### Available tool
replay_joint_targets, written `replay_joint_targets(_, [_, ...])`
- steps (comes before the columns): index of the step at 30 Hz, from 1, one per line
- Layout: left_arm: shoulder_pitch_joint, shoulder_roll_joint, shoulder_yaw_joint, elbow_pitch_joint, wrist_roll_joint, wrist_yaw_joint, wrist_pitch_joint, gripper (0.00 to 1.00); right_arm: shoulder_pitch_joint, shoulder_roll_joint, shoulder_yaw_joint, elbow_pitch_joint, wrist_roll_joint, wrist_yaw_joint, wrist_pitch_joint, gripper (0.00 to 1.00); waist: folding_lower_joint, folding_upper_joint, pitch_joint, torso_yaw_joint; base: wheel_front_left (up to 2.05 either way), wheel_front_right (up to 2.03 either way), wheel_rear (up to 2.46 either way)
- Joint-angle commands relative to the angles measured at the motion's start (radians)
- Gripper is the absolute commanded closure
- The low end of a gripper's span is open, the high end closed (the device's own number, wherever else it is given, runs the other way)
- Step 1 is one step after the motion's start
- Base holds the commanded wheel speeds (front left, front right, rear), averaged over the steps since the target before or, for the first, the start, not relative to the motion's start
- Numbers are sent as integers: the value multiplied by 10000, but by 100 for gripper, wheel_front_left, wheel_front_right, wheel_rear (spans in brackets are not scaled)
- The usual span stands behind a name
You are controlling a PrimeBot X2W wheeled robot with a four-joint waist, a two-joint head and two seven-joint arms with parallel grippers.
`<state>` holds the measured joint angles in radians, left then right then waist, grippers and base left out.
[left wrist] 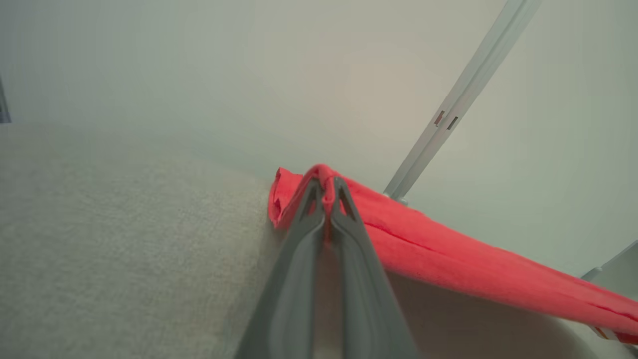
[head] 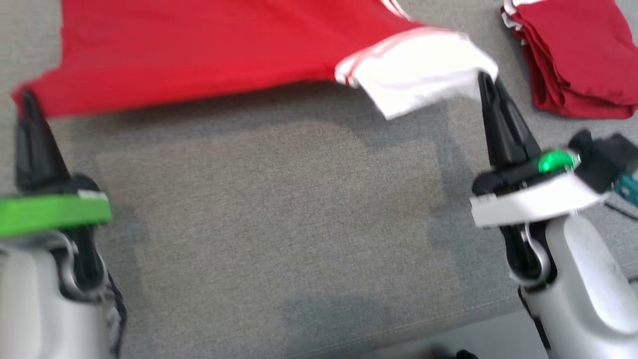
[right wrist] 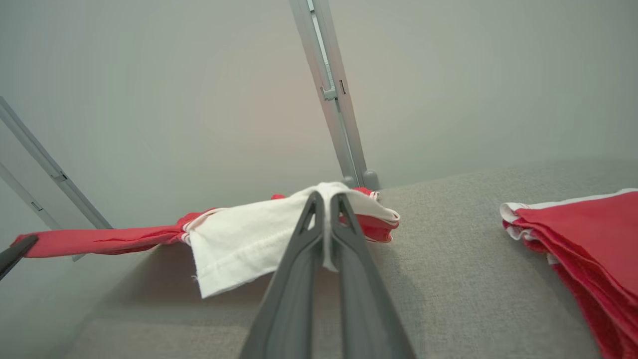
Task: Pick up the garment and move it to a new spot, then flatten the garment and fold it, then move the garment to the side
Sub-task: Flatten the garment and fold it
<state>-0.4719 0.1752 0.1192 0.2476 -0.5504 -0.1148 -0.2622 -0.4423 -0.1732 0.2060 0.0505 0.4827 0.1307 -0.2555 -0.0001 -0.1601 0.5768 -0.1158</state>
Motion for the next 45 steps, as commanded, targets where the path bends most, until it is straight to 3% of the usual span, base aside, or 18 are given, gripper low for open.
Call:
replay_joint_targets(1, [432,-153,78,-202,78,-38,-28,100,409,-55,-132,-135,55,0,2,100,1,1,-777,466,0,0,0])
replay_joint_targets(8, [3625,-1130,290,-1762,380,-8,-29,100,3219,264,-966,-731,-30,-2,374,100,1,1,-1893,764,0,0,0])
replay_joint_targets(18, [5788,-1224,-211,-2383,-528,783,-29,100,5235,605,-1118,-1205,-208,-2,857,100,1,1,-2698,779,0,0,0])
replay_joint_targets(26, [6293,-1229,-419,-2493,-814,918,-30,100,5856,764,-1126,-1392,-121,-2,1107,100,1,1,-2976,581,0,0,0])
replay_joint_targets(45, [6274,-1229,-769,-1490,-1138,980,-28,100,5531,718,-456,323,-3,0,1445,100,1,1,-3264,800,0,0,0])
